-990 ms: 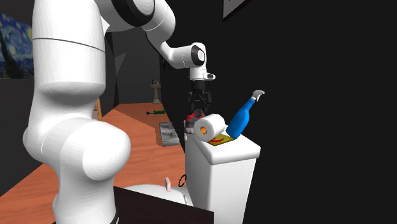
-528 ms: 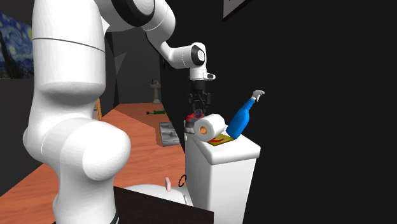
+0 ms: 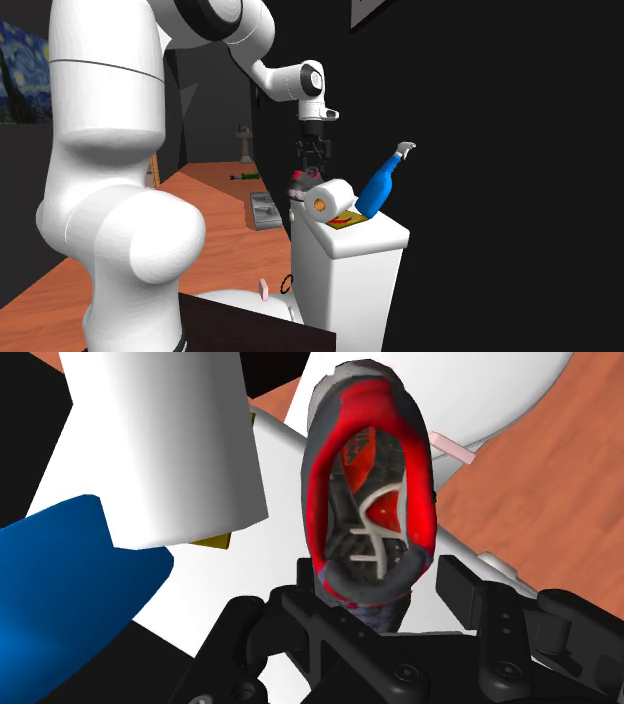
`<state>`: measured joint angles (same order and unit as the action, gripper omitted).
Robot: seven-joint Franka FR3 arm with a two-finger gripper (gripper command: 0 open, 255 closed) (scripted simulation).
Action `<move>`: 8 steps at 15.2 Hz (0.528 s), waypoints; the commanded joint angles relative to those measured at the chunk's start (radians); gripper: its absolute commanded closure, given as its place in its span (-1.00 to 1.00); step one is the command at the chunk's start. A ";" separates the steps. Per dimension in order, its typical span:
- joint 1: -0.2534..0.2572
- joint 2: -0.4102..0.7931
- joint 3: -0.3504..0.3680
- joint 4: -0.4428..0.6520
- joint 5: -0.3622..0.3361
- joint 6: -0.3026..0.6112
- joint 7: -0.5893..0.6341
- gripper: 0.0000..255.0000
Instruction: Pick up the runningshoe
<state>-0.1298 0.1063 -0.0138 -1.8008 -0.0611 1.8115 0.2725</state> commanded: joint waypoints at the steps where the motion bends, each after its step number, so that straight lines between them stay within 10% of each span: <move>1: 0.001 -0.006 0.001 0.021 0.000 -0.027 0.000 1.00; 8: 0.002 -0.013 0.001 0.107 0.001 -0.119 -0.005 1.00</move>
<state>-0.1277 0.0958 -0.0122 -1.7088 -0.0598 1.7086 0.2698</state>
